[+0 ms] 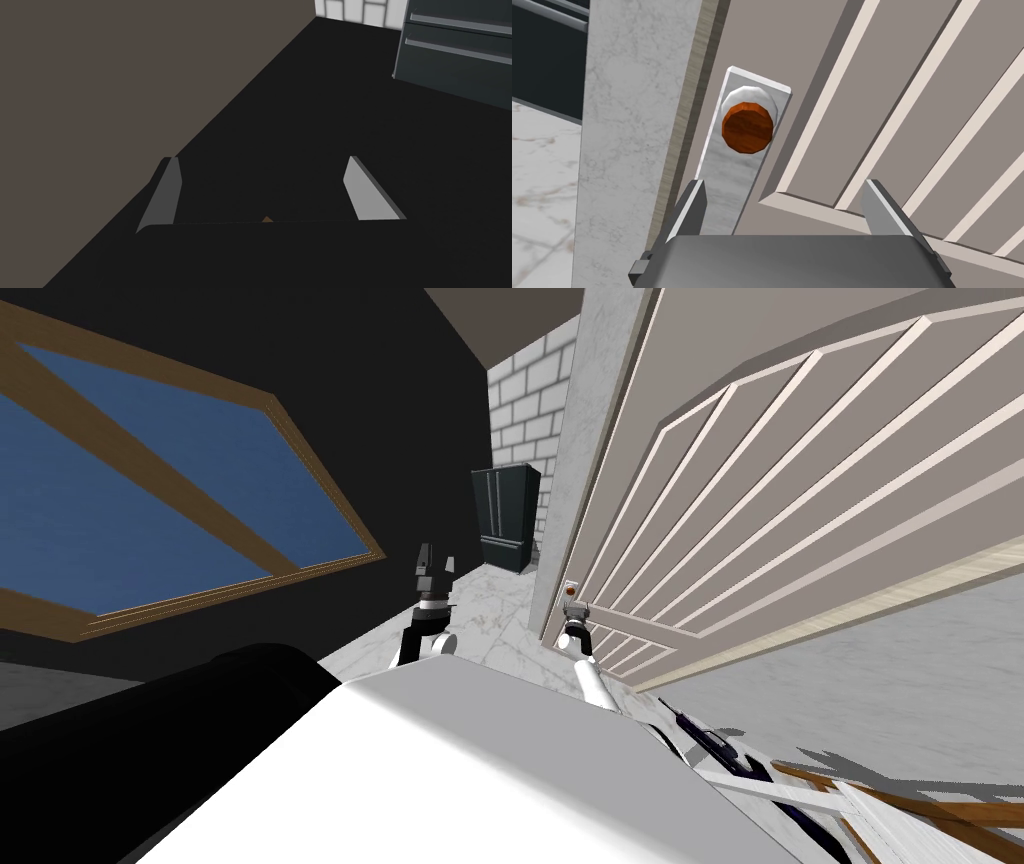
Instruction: Push the door open
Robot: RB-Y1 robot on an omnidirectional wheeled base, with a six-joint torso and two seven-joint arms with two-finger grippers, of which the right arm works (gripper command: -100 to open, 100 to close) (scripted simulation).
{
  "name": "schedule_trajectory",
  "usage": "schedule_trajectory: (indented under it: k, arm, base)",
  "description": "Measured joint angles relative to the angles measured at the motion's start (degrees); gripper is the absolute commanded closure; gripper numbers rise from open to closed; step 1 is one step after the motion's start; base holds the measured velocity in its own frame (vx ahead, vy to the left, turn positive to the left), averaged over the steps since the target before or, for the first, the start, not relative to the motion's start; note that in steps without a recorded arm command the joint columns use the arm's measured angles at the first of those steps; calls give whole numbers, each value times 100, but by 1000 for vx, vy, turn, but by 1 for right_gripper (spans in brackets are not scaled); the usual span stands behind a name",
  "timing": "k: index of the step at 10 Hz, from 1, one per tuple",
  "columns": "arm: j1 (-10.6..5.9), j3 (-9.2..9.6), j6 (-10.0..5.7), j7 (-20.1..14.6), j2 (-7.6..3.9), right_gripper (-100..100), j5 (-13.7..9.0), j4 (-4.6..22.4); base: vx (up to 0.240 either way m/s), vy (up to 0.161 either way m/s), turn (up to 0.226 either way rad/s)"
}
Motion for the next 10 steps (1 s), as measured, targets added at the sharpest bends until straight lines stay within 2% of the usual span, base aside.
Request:
schedule_trajectory:
  k: [6, 8, 10]
  arm:
    - [-121, -96, 48, -920, 248, -100, -324, 92]
    - [-132, -125, 74, -1162, 327, -100, -408, 78]
    - [-147, -136, 83, -1275, 357, -100, -442, 89]
  base:
    - [-45, -14, 40]
    - [-33, -7, 26]
    - [29, -14, 10]
